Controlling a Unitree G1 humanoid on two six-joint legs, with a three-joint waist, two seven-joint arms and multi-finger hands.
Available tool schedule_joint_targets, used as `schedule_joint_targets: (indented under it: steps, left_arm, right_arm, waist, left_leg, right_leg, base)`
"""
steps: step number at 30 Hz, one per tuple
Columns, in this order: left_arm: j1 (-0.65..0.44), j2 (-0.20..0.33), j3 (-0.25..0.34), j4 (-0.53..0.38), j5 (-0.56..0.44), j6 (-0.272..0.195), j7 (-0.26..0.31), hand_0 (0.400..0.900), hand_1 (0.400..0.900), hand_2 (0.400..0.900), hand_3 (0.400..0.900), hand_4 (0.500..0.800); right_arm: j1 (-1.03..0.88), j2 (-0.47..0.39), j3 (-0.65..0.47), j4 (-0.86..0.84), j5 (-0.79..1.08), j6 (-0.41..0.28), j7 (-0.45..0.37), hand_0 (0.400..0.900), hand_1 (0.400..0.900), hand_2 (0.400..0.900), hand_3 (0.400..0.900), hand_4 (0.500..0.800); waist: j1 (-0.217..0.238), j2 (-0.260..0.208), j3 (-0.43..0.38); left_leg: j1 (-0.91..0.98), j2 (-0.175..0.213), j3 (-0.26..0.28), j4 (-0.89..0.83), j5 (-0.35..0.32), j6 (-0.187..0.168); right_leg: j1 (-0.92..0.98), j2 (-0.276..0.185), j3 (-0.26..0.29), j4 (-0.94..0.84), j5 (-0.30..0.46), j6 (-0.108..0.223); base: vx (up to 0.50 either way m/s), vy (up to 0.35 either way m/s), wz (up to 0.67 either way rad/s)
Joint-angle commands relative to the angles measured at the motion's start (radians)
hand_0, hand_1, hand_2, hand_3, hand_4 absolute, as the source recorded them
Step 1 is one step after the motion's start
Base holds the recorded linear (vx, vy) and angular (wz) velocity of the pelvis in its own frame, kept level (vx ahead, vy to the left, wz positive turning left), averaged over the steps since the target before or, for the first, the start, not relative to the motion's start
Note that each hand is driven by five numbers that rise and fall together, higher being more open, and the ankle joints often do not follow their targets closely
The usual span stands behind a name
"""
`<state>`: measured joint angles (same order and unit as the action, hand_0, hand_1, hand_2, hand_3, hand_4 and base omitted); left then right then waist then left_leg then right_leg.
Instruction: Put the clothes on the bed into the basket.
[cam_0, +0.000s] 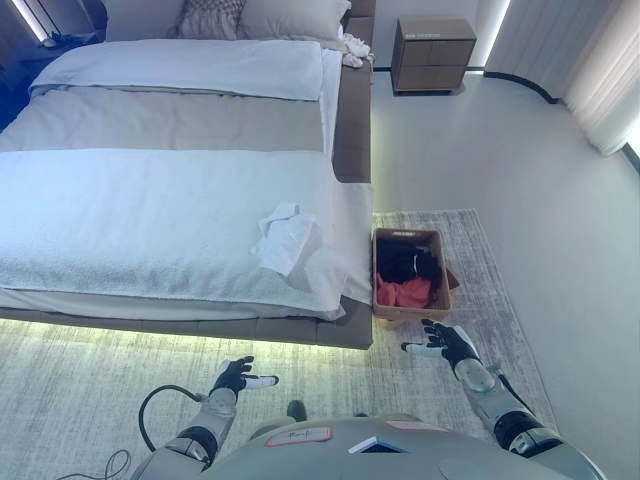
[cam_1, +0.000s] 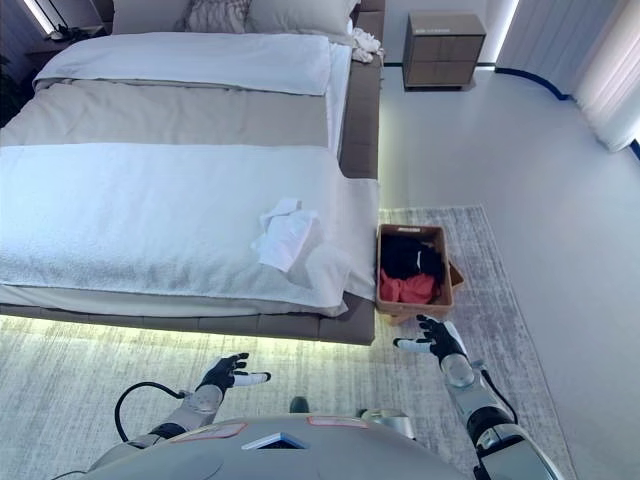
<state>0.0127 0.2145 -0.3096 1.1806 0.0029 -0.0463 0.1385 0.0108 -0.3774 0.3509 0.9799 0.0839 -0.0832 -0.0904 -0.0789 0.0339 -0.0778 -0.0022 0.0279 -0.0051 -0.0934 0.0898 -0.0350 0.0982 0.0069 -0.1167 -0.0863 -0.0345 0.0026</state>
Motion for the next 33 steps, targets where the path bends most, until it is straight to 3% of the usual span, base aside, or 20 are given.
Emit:
schedule_joint_targets:
  steps: [1, 28, 33]
  left_arm:
    - [-0.071, 0.030, 0.031, 0.040, -0.001, -0.039, 0.041, 0.900, 0.900, 0.900, 0.900, 0.800]
    - [-0.063, 0.036, 0.036, 0.011, -0.016, -0.049, 0.039, 0.900, 0.900, 0.900, 0.900, 0.800]
    - [-0.084, 0.042, 0.023, -0.011, -0.017, -0.054, 0.039, 0.900, 0.900, 0.900, 0.900, 0.800]
  right_arm:
    - [-0.049, 0.002, 0.002, -0.051, -0.007, -0.056, -0.043, 0.900, 0.900, 0.900, 0.900, 0.800]
    - [-0.088, -0.081, -0.030, -0.105, -0.033, -0.064, -0.071, 0.900, 0.900, 0.900, 0.900, 0.800]
    - [-0.104, -0.092, -0.034, -0.115, -0.020, -0.073, -0.080, 0.900, 0.900, 0.900, 0.900, 0.800]
  waist:
    - [0.017, -0.058, -0.017]
    - [0.031, -0.037, 0.025]
    - [0.034, -0.060, 0.072]
  left_leg:
    - [0.032, -0.036, -0.001, 0.006, -0.106, -0.006]
    - [0.010, -0.018, -0.021, 0.006, -0.083, -0.022]
    - [-0.077, -0.018, -0.033, 0.168, -0.112, -0.036]
  right_leg:
    - [-0.046, -0.055, 0.067, -0.001, 0.009, 0.074]
    - [-0.065, -0.035, 0.056, -0.001, -0.003, 0.055]
    - [-0.068, -0.028, 0.050, -0.001, -0.003, 0.038]
  base:
    - [0.00, 0.000, 0.00]
    - [0.00, -0.033, 0.05]
    - [-0.07, -0.100, 0.15]
